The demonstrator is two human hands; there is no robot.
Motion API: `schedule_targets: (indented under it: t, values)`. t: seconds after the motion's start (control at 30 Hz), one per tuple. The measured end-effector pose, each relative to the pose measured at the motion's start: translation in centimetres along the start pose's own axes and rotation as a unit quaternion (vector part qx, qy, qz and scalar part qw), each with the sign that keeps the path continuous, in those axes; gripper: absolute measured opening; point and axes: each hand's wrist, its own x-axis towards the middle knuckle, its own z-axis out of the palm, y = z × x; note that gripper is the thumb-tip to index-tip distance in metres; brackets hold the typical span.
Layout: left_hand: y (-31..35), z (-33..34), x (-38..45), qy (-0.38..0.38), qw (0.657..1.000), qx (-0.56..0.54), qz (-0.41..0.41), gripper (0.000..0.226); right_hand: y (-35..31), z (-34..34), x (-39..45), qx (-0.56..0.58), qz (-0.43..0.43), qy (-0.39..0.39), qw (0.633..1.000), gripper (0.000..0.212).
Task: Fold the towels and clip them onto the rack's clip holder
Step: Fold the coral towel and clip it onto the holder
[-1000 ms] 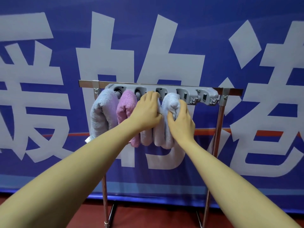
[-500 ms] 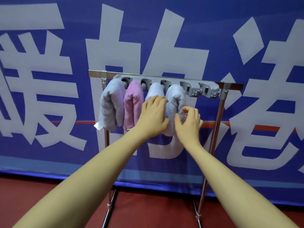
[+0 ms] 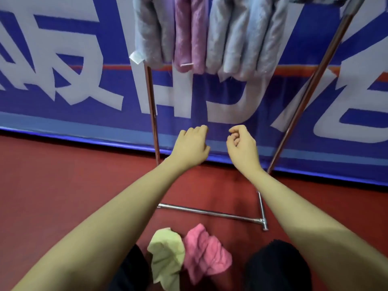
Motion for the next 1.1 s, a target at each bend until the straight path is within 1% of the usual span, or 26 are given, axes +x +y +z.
schedule_targets:
  t: [0.07, 0.13, 0.27, 0.37, 0.53, 0.63, 0.73, 0.8, 0.83, 0.93, 0.97, 1.0, 1.03, 1.07, 1.1]
  values:
    - [-0.9, 1.6, -0.9, -0.023, 1.0, 0.003, -0.017, 0.039, 1.4, 0.6, -1.2, -0.003, 0.009, -0.007, 1.0, 0.015]
    - [-2.3, 4.0, -1.1, -0.054, 0.998, -0.016, -0.03, 0.038, 3.1, 2.9, -1.5, -0.027, 0.017, -0.024, 0.999, 0.015]
    - [-5.9, 11.7, -2.3, -0.144, 0.987, -0.017, -0.07, 0.037, 8.6, 8.6, -4.2, -0.044, 0.074, -0.114, 0.99, 0.017]
    - [-7.8, 17.3, -2.4, -0.198, 0.977, -0.013, -0.081, 0.036, 13.1, 12.4, -5.4, -0.051, 0.074, -0.173, 0.981, 0.018]
    - [-10.2, 26.7, -2.7, -0.29, 0.953, -0.002, -0.088, 0.032, 20.5, 17.5, -7.9, -0.103, 0.115, -0.271, 0.95, 0.019]
    - [-11.2, 32.0, -3.5, -0.328, 0.94, -0.01, -0.093, 0.039, 24.4, 19.9, -9.9, -0.121, 0.127, -0.319, 0.931, 0.02]
    - [-11.9, 36.8, -4.7, -0.371, 0.923, -0.01, -0.097, 0.044, 28.4, 22.2, -12.1, -0.131, 0.149, -0.377, 0.905, 0.021]
    - [-12.2, 39.6, -5.8, -0.404, 0.91, -0.01, -0.096, 0.043, 30.5, 23.7, -13.4, -0.147, 0.163, -0.415, 0.883, 0.021]
    - [-12.3, 40.9, -6.4, -0.417, 0.903, -0.012, -0.099, 0.041, 31.3, 24.4, -14.0, -0.161, 0.157, -0.441, 0.869, 0.026]
    - [-12.7, 44.5, -7.7, -0.451, 0.886, -0.013, -0.106, 0.041, 33.2, 26.5, -15.7, -0.237, 0.096, -0.544, 0.799, 0.065]
    - [-12.8, 45.1, -8.1, -0.458, 0.882, -0.012, -0.106, 0.043, 33.6, 27.0, -16.3, -0.262, 0.076, -0.562, 0.781, 0.07]
    - [-12.8, 45.8, -8.5, -0.462, 0.88, -0.016, -0.109, 0.044, 34.2, 27.5, -17.1, -0.279, 0.07, -0.571, 0.769, 0.069]
    - [-12.9, 46.4, -8.8, -0.465, 0.877, -0.02, -0.116, 0.045, 35.1, 28.0, -18.0, -0.291, 0.063, -0.565, 0.77, 0.06]
    - [-13.0, 46.8, -9.1, -0.466, 0.876, -0.025, -0.124, 0.044, 35.7, 28.5, -18.8, -0.31, 0.07, -0.553, 0.77, 0.042]
    - [-13.1, 47.1, -9.4, -0.467, 0.874, -0.028, -0.131, 0.044, 36.2, 28.9, -19.4, -0.324, 0.06, -0.533, 0.779, 0.026]
